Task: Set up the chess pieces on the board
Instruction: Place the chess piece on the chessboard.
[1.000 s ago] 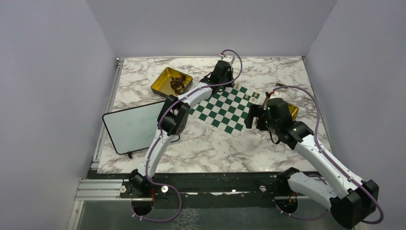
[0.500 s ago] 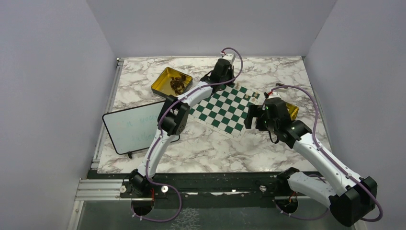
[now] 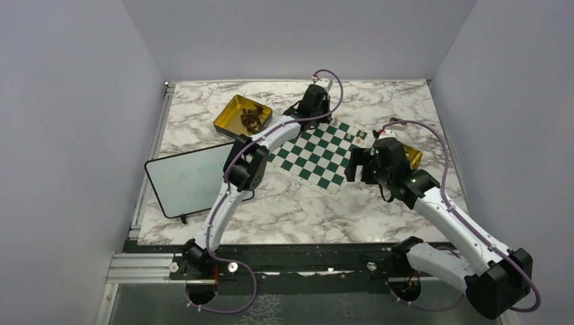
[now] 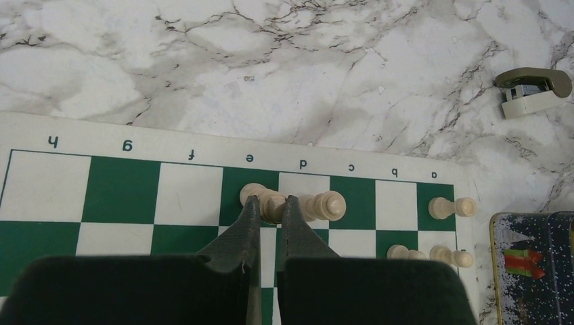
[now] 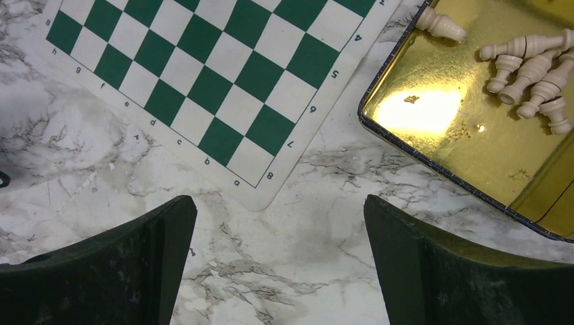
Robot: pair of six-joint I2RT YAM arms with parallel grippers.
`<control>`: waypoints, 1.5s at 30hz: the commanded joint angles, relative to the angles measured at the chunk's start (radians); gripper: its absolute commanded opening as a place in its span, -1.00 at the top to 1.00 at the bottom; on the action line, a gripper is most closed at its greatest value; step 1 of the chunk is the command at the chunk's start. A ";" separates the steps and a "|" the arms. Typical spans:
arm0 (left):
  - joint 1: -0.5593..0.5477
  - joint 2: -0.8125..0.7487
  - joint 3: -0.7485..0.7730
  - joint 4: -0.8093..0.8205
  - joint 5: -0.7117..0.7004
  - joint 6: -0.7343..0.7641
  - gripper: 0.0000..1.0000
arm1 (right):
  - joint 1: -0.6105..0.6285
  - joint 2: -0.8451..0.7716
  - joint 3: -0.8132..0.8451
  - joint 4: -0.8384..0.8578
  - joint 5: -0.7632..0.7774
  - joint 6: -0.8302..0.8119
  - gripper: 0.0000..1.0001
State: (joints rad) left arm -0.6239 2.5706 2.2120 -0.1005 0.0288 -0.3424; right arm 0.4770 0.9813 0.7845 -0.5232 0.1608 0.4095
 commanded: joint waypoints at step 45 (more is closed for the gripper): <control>-0.003 0.025 0.041 0.006 -0.017 0.102 0.33 | 0.005 0.038 0.020 0.033 -0.007 -0.014 -1.00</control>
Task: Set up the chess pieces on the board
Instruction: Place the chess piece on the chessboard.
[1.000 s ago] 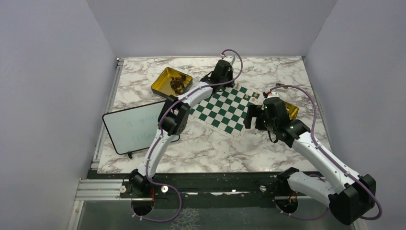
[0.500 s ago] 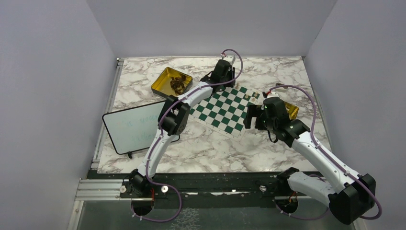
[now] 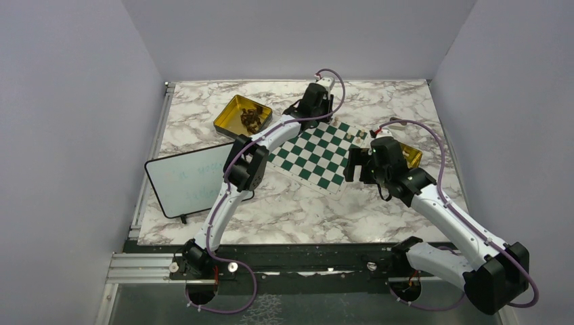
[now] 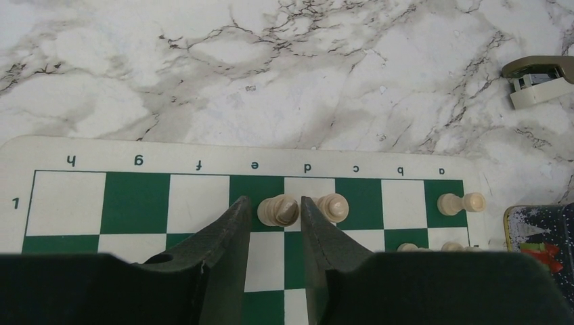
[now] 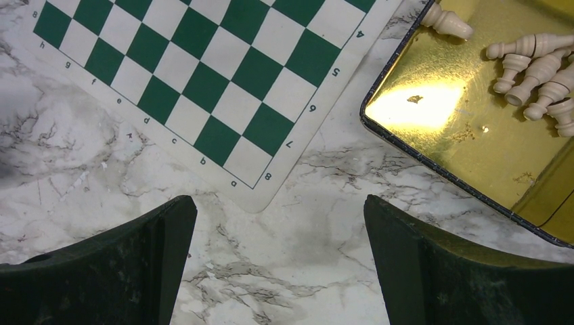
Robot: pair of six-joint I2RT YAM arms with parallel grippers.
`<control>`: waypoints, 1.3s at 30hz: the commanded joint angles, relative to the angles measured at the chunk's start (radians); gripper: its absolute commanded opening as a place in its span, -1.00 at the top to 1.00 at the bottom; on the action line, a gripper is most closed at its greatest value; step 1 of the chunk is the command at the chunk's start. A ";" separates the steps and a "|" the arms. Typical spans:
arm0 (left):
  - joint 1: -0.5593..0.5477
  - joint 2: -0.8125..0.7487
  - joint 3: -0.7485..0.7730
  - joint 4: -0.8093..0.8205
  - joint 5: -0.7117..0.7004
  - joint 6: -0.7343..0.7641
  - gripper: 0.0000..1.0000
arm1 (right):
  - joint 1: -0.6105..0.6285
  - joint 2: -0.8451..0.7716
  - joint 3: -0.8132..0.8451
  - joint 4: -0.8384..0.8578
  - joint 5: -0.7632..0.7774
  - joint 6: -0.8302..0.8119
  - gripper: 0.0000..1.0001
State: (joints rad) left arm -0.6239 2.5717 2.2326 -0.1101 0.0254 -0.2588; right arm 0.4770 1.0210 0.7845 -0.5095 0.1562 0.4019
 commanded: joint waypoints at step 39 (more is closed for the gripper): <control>-0.020 0.015 0.001 0.129 -0.018 0.092 1.00 | 0.005 0.012 0.030 -0.003 0.005 -0.037 -1.00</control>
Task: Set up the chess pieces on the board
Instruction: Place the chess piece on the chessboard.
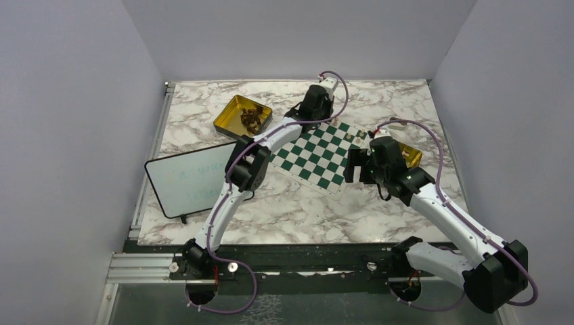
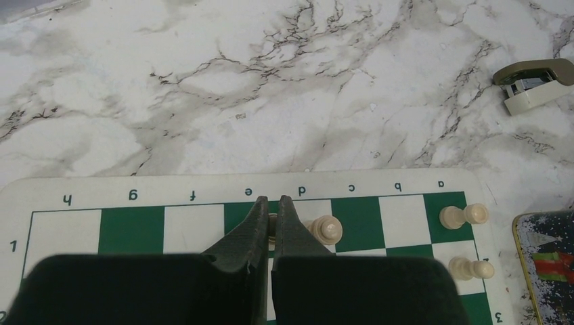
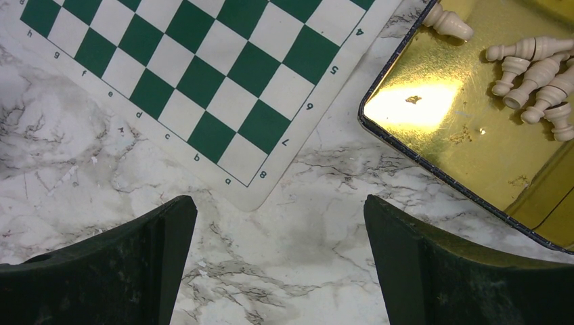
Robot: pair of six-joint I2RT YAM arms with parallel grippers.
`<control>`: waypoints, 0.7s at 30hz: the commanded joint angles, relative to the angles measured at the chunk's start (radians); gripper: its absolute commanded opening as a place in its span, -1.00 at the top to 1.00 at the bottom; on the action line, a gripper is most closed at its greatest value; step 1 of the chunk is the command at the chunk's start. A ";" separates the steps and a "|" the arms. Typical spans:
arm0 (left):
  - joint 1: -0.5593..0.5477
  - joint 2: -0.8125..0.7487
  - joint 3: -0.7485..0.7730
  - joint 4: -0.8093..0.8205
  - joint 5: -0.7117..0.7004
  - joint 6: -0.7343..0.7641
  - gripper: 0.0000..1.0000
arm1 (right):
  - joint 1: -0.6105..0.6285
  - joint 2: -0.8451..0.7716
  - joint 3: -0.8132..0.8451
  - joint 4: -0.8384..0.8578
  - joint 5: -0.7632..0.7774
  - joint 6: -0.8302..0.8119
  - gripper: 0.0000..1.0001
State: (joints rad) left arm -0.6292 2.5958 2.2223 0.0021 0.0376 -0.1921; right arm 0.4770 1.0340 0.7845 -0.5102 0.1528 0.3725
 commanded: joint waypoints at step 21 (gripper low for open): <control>-0.038 -0.011 0.019 0.035 -0.145 0.075 1.00 | 0.005 -0.015 0.019 -0.001 0.025 -0.006 -1.00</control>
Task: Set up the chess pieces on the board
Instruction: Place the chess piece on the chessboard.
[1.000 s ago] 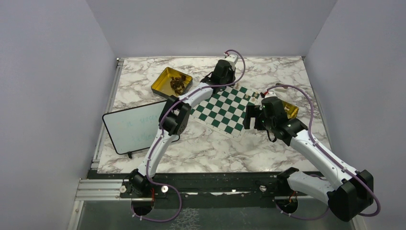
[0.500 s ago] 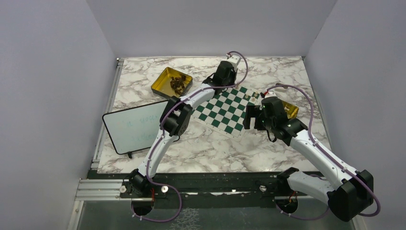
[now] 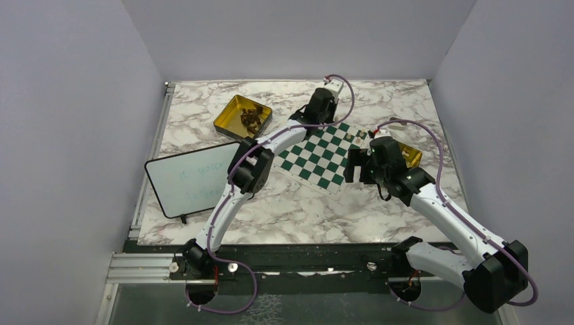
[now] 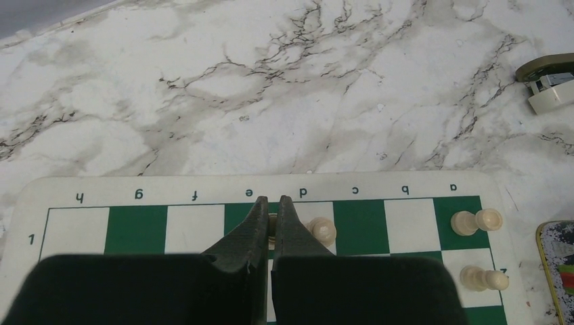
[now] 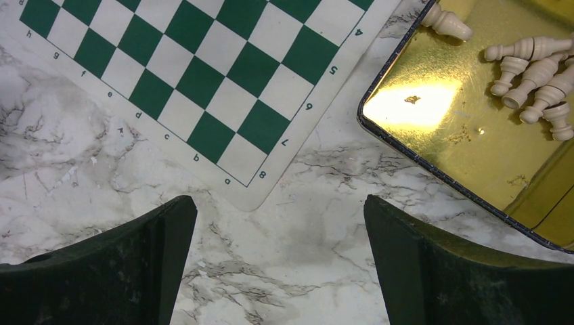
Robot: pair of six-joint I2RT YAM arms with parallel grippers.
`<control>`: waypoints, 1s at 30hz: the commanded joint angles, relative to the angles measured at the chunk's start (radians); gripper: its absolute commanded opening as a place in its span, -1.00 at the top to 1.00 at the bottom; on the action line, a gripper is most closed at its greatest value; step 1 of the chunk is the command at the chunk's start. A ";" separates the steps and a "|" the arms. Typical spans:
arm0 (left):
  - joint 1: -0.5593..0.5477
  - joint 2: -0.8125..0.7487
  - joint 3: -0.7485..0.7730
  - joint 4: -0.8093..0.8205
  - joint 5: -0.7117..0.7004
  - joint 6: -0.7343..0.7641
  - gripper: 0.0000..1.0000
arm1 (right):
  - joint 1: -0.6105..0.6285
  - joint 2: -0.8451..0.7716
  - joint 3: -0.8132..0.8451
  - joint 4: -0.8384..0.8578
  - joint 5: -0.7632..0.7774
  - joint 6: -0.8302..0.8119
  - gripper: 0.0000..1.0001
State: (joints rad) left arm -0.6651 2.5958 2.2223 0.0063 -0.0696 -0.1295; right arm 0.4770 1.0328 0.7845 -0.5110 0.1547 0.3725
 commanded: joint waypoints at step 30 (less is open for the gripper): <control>0.004 0.009 0.003 0.043 -0.038 0.013 1.00 | 0.005 -0.013 0.027 -0.007 0.027 -0.010 -1.00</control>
State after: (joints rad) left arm -0.6632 2.5958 2.2223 0.0212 -0.0948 -0.1287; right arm 0.4770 1.0328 0.7845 -0.5117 0.1570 0.3725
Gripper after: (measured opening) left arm 0.017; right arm 0.998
